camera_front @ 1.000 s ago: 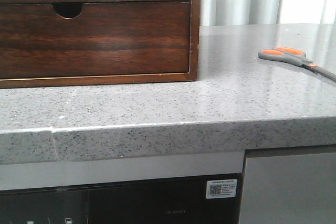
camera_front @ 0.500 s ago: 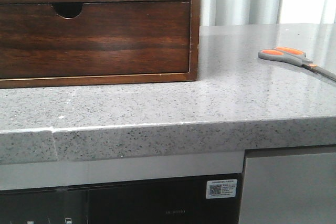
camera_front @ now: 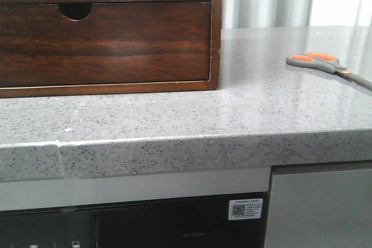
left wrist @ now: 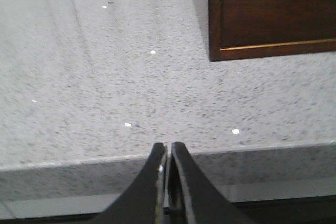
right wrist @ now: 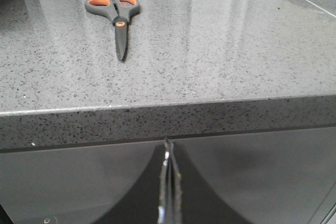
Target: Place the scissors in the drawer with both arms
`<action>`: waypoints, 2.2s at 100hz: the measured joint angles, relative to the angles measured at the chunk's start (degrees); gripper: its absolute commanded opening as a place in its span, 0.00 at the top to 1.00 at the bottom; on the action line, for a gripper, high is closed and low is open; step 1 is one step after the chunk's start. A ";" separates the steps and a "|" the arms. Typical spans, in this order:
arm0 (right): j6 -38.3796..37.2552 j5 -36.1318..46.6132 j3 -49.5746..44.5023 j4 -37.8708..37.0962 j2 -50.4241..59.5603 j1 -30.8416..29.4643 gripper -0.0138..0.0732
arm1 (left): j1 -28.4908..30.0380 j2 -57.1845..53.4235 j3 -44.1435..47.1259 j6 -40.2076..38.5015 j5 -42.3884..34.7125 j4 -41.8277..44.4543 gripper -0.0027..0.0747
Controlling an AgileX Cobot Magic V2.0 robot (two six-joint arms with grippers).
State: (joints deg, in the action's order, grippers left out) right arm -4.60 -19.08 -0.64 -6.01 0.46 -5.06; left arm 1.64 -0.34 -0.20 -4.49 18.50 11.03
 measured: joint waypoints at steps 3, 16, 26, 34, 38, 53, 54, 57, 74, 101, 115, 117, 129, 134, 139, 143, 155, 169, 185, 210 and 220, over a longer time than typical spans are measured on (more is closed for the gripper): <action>0.00 0.00 0.00 0.00 0.00 0.00 0.92 | 0.00 0.00 0.00 0.00 -0.25 1.03 0.99; 0.00 0.62 0.00 0.00 0.00 0.00 0.92 | 0.00 0.00 0.00 0.00 -3.16 1.67 0.99; 0.00 2.55 0.00 0.00 0.00 0.00 0.92 | 0.00 0.00 0.00 0.00 -5.76 1.56 0.99; 0.10 4.69 0.00 0.00 0.00 0.00 0.92 | 0.00 0.00 0.00 0.00 -6.37 1.56 0.99; 0.10 5.37 0.00 0.00 0.00 0.00 0.92 | 0.00 0.00 0.00 0.00 -6.37 1.56 0.99; 0.10 6.15 0.00 0.00 0.00 0.00 0.92 | 0.00 0.00 0.00 0.00 -6.41 1.56 0.99; 0.10 6.25 0.00 0.00 0.00 0.00 0.92 | 0.00 0.00 0.00 0.00 -6.41 1.56 0.99; 0.10 6.24 0.00 0.00 0.00 0.00 0.92 | 0.00 0.00 0.00 0.00 -6.41 1.56 0.99; 0.10 6.65 0.00 0.00 0.00 0.00 0.92 | 0.00 0.00 0.00 0.00 -6.41 1.56 0.99; 0.10 11.81 0.00 -0.10 0.00 0.00 0.92 | 0.00 0.00 0.00 0.00 -6.51 1.56 0.99; 0.10 14.61 0.00 -0.23 0.00 0.00 0.92 | 0.00 0.00 0.00 0.00 -6.64 1.56 0.99; 0.10 14.93 0.00 -0.23 0.00 0.00 0.92 | 0.00 0.00 0.00 0.00 -6.76 1.56 0.99; 0.10 17.05 0.00 -0.23 0.00 0.00 0.92 | 0.00 0.00 0.00 0.00 -7.48 1.56 0.99; 0.10 17.31 0.00 -0.23 0.00 0.00 0.92 | 0.00 0.00 0.00 0.00 -7.48 1.56 0.99; 0.10 17.31 0.00 -0.23 0.00 0.00 0.92 | 0.00 0.00 0.00 0.00 -7.58 1.56 0.99; 0.10 17.35 0.00 -0.23 0.00 0.00 0.92 | 0.00 0.00 0.00 0.00 -7.75 1.56 0.99; 0.10 17.35 0.00 -0.23 0.00 0.00 0.92 | 0.00 0.00 0.00 0.00 -9.04 1.34 0.99; 0.10 15.27 0.00 0.43 0.00 0.00 0.92 | 0.00 0.00 0.00 0.00 -10.25 -5.51 0.99; 0.10 10.41 2.28 1.54 0.00 0.13 0.92 | 0.00 0.00 -0.11 0.00 -10.63 -9.84 0.99; 0.10 0.07 10.30 2.50 -0.87 2.41 0.92 | 0.00 0.11 -4.86 0.00 -5.13 -11.03 0.99; 0.10 -2.90 12.59 2.50 -4.22 2.63 0.92 | 0.00 1.13 -7.64 0.00 -4.64 -11.03 0.99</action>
State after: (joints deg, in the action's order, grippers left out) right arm -4.50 -21.99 11.95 -3.51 -3.77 -2.43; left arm 1.64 0.80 -7.84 -4.49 13.86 0.00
